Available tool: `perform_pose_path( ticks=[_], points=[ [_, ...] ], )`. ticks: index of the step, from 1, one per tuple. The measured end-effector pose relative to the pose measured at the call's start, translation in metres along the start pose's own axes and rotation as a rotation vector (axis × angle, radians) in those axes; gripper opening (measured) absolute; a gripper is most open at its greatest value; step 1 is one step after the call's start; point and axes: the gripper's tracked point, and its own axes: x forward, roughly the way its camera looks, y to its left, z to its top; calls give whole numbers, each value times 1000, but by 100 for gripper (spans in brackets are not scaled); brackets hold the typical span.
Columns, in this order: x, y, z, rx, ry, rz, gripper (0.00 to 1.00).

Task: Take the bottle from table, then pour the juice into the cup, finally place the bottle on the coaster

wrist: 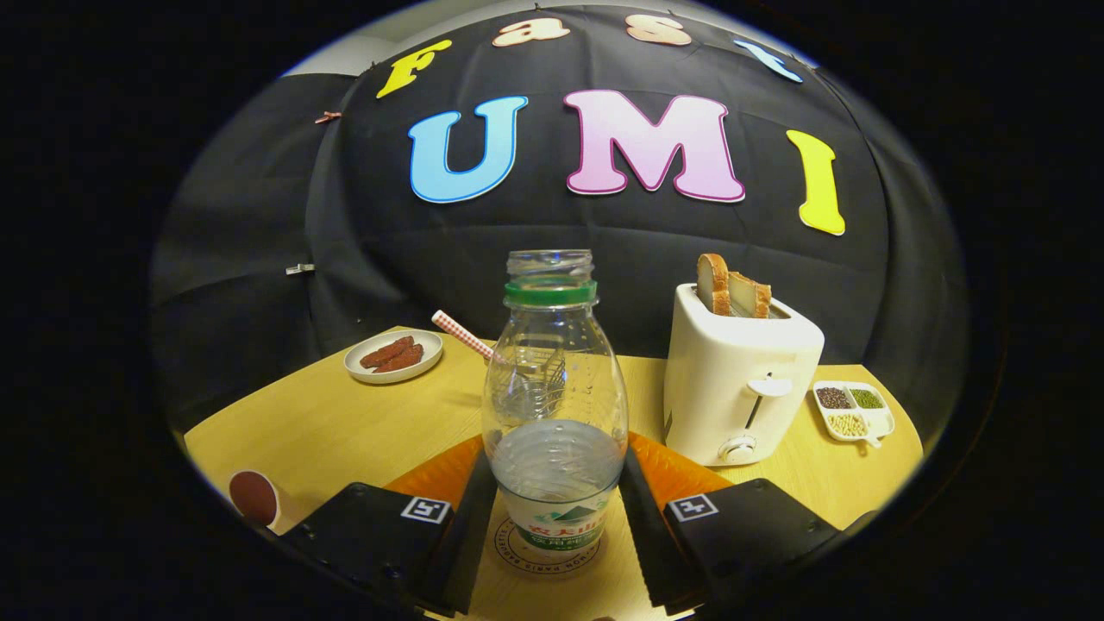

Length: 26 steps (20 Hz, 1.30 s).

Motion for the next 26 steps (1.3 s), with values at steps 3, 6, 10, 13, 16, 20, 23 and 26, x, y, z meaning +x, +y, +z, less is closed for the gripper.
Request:
perform_pose_path(
  ticks=[3,6,10,13,16,20,23,26],
  points=[
    [-1,0,-6,14,24,3,78],
    [-7,-1,0,-5,21,-2,94],
    [-21,-1,2,-16,31,-22,100],
    [-35,7,-5,-37,57,-5,100],
    [-56,3,-1,-61,61,-11,98],
    [-96,-2,22,-73,22,-7,98],
    [-134,-13,63,-102,-55,-30,98],
    [-177,-37,112,-138,-152,-86,98]
  ],
)
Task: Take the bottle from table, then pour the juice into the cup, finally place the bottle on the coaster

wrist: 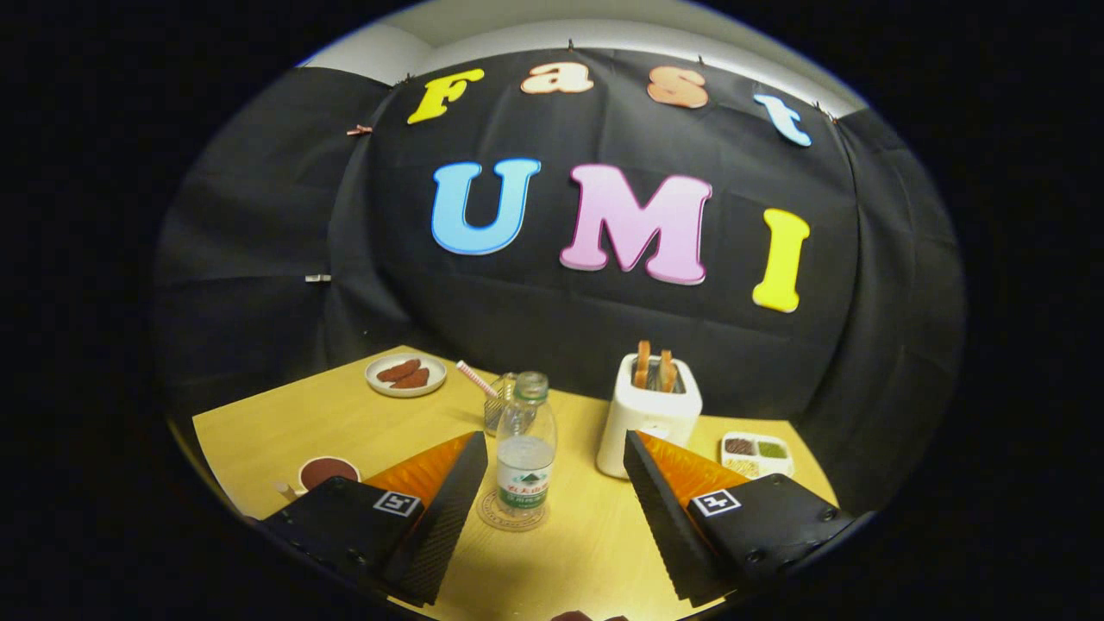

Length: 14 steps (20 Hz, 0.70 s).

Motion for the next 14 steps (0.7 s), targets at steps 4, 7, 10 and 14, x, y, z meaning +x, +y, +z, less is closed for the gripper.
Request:
perform_pose_path(
  ticks=[4,7,10,14],
  points=[
    [-46,-35,44,27,-38,-78,98],
    [-83,-63,70,24,-67,-164,98],
    [-123,-79,80,31,-72,-228,98],
    [-174,-89,76,14,-55,-299,98]
  ],
)
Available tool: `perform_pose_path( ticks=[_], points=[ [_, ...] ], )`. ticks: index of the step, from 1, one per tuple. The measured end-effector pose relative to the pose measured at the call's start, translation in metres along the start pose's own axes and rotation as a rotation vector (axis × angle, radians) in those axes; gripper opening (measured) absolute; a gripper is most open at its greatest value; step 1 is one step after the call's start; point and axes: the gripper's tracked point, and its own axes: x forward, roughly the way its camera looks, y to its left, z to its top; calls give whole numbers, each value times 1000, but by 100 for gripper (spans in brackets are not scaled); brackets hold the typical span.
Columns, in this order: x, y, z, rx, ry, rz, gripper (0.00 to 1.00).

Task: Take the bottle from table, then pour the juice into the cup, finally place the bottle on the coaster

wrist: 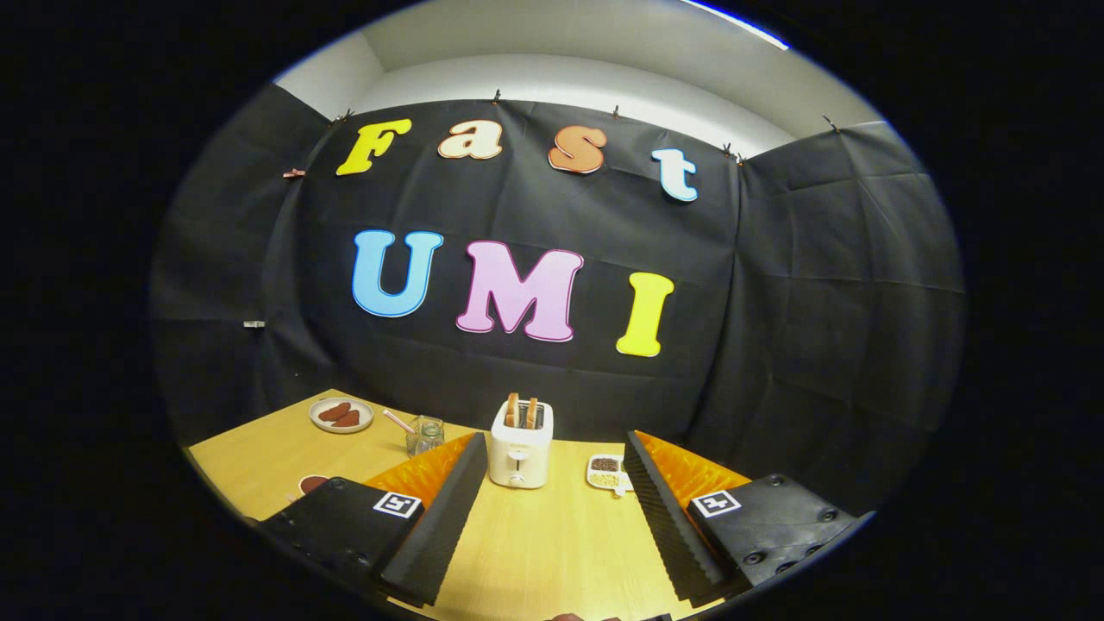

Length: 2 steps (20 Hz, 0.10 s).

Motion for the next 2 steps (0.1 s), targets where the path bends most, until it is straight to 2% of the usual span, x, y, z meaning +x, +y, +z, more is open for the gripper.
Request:
perform_pose_path(
  ticks=[2],
  points=[
    [-20,-6,-3,13,24,-10,97]
  ],
)
